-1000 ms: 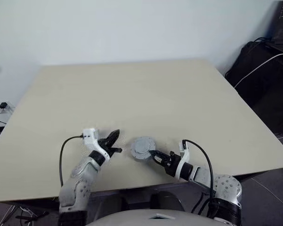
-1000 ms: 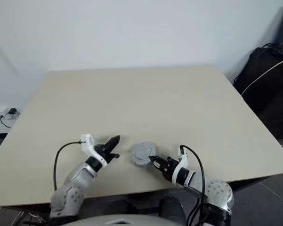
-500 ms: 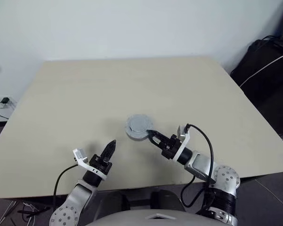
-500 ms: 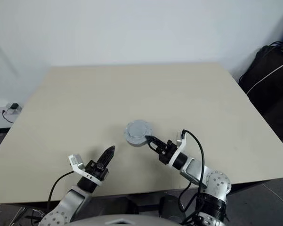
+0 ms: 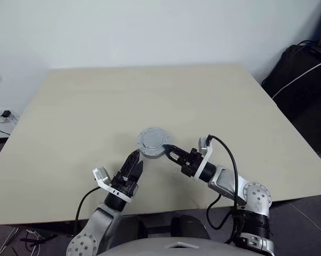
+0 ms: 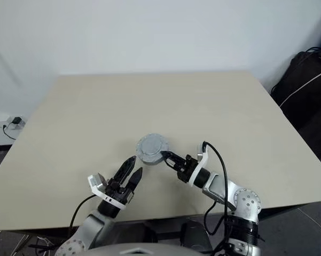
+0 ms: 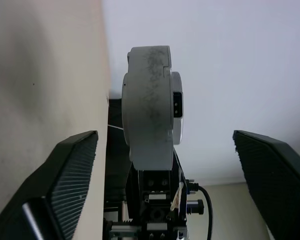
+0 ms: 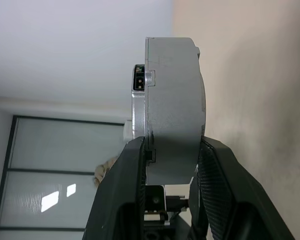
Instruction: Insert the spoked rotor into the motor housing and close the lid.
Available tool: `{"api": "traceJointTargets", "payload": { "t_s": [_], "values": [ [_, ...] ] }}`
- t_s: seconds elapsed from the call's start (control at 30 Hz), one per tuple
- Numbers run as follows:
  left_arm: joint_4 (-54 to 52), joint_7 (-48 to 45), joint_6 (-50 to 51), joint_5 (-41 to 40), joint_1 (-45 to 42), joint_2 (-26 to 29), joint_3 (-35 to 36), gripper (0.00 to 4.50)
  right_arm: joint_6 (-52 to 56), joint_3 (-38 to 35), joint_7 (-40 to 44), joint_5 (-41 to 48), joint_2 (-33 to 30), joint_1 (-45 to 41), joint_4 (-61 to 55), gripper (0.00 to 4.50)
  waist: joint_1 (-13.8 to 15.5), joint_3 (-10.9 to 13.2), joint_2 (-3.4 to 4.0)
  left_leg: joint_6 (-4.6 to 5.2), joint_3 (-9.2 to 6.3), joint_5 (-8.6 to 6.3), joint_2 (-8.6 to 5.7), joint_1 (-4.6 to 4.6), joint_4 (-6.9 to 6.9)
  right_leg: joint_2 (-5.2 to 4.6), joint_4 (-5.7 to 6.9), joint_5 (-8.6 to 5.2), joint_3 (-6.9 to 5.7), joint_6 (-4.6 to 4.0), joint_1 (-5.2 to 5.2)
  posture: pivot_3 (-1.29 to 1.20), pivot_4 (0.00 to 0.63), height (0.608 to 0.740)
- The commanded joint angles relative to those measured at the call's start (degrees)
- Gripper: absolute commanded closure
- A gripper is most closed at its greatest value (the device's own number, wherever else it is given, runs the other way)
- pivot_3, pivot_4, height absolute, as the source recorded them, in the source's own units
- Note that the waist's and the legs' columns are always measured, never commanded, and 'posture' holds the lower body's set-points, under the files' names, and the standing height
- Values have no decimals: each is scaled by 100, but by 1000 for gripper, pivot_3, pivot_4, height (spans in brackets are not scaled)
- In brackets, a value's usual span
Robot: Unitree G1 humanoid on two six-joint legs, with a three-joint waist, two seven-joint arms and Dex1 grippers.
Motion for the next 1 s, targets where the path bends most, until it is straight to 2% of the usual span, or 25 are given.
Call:
{"api": "traceJointTargets", "payload": {
  "t_s": [0.03,0.33,0.57,0.67,0.87,1.0],
  "values": [
    [26,-67,-84,-68,-332,-380,-138,0,-123,237,17,562,-85,-22,-378,3314,1,0,0,0,0,0,0,0,0,0,0,0,0,0,0,0,0,740],
    [197,-146,-170,-35,-561,-283,-267,0,-317,991,-254,1401,-713,226,-575,3314,8,-1,-2,11,0,-6,0,0,11,1,0,4,1,7,5,0,0,740],
    [244,-188,-172,-20,-603,-232,-321,0,-636,1374,-292,1716,-1101,305,-669,3314,13,-2,-5,6,1,-2,0,0,16,4,0,6,1,10,14,0,0,740],
    [257,-201,-141,-53,-602,-209,-336,521,-757,1482,-278,1741,-1210,293,-668,3314,13,-4,-7,7,1,-2,0,0,19,4,0,8,1,13,14,0,0,740],
    [257,-196,-102,-61,-586,-171,-331,2391,-936,1635,-223,1695,-1344,304,-686,3314,16,-6,-11,18,1,-8,0,0,23,4,1,10,2,17,15,0,0,740],
    [250,-178,-133,-61,-575,-168,-317,2391,-1168,1637,51,956,-1378,319,-915,3314,19,-7,-13,18,1,-8,0,1,25,4,1,11,2,18,17,0,0,740]
  ]
}}
